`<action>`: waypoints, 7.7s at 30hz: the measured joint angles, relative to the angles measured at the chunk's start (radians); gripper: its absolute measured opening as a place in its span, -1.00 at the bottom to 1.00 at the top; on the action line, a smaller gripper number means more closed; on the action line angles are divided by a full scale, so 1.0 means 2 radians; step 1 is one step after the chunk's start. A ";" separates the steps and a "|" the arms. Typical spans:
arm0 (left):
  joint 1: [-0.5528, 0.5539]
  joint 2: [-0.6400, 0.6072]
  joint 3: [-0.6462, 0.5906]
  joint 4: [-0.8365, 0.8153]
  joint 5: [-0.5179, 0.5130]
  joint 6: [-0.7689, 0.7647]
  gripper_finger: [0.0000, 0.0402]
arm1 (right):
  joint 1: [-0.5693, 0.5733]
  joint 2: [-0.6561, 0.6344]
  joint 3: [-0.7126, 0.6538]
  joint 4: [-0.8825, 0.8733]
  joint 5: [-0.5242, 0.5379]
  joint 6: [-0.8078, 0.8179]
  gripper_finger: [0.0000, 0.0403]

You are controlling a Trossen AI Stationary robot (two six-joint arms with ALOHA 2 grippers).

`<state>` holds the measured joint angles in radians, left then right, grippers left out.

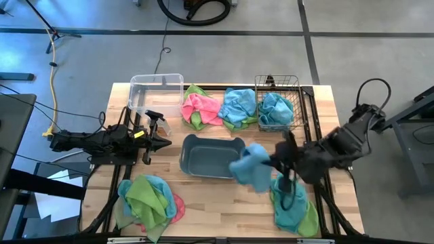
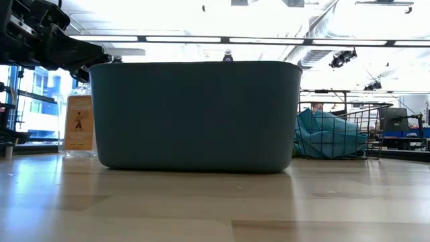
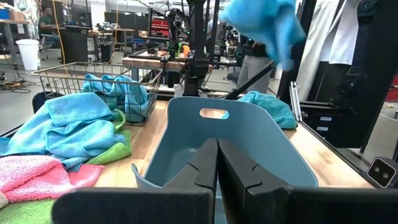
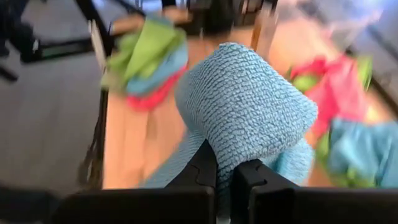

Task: Sort microfiber towel by color & place in baskets
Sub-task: Put the blue microfiber cloth into the gold wire basket

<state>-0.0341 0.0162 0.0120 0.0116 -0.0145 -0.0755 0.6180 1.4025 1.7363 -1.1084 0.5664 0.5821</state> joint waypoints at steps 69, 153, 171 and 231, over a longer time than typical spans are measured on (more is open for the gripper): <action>0.000 0.000 0.000 0.000 0.000 0.000 -1.00 | -0.404 -0.148 -0.347 0.643 -0.222 -0.241 -1.00; 0.000 0.000 0.000 0.000 0.000 0.000 -1.00 | -0.781 -0.012 -0.256 0.137 -0.245 -0.125 0.40; 0.000 0.000 0.000 0.000 0.000 0.000 -1.00 | -0.699 -0.012 -0.180 0.180 -0.437 -0.127 0.40; 0.000 0.000 0.000 0.000 0.000 0.000 -1.00 | -0.338 -0.122 -0.334 0.403 -0.175 -0.113 0.40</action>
<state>-0.0345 0.0162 0.0120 0.0123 -0.0143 -0.0757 -0.0587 1.1575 1.0687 -0.3019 0.2165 0.3558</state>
